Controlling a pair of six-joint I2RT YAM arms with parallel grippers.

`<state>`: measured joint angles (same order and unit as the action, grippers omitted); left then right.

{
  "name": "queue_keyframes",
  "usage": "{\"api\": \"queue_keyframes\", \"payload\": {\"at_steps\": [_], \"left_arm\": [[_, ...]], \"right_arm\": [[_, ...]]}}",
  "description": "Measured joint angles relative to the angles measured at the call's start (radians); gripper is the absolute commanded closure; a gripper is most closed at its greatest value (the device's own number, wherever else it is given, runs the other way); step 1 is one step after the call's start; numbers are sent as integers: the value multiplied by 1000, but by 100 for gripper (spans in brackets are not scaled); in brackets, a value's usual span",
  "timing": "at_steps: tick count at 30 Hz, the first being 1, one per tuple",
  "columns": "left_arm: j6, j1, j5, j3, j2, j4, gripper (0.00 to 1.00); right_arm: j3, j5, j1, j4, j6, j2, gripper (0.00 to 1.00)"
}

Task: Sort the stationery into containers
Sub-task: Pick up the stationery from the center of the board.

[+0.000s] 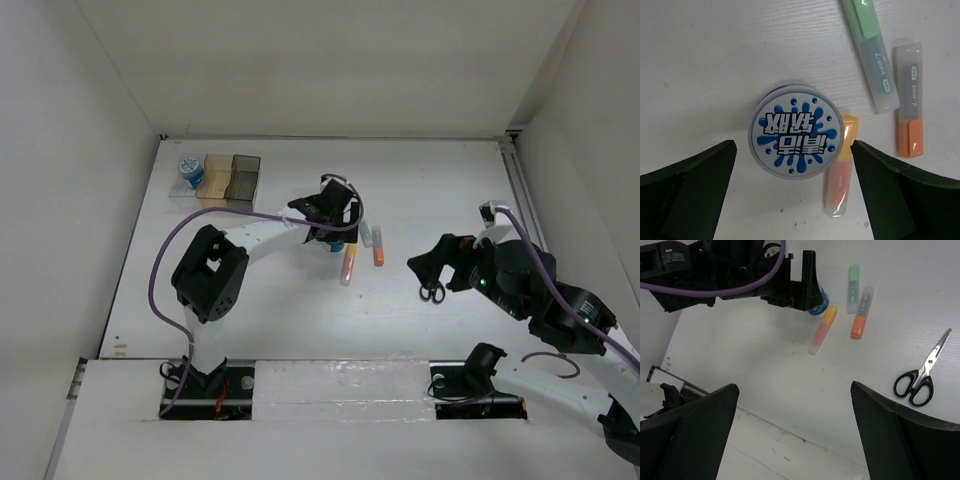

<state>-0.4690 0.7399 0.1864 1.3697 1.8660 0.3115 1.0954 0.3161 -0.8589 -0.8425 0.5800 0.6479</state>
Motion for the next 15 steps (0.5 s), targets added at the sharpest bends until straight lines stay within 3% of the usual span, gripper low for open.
{"api": "queue_keyframes", "payload": {"at_steps": [15], "left_arm": [[-16, -8, 5, 1, 78, -45, 0]], "right_arm": [[-24, -28, 0, 44, 0, 7, 0]]}}
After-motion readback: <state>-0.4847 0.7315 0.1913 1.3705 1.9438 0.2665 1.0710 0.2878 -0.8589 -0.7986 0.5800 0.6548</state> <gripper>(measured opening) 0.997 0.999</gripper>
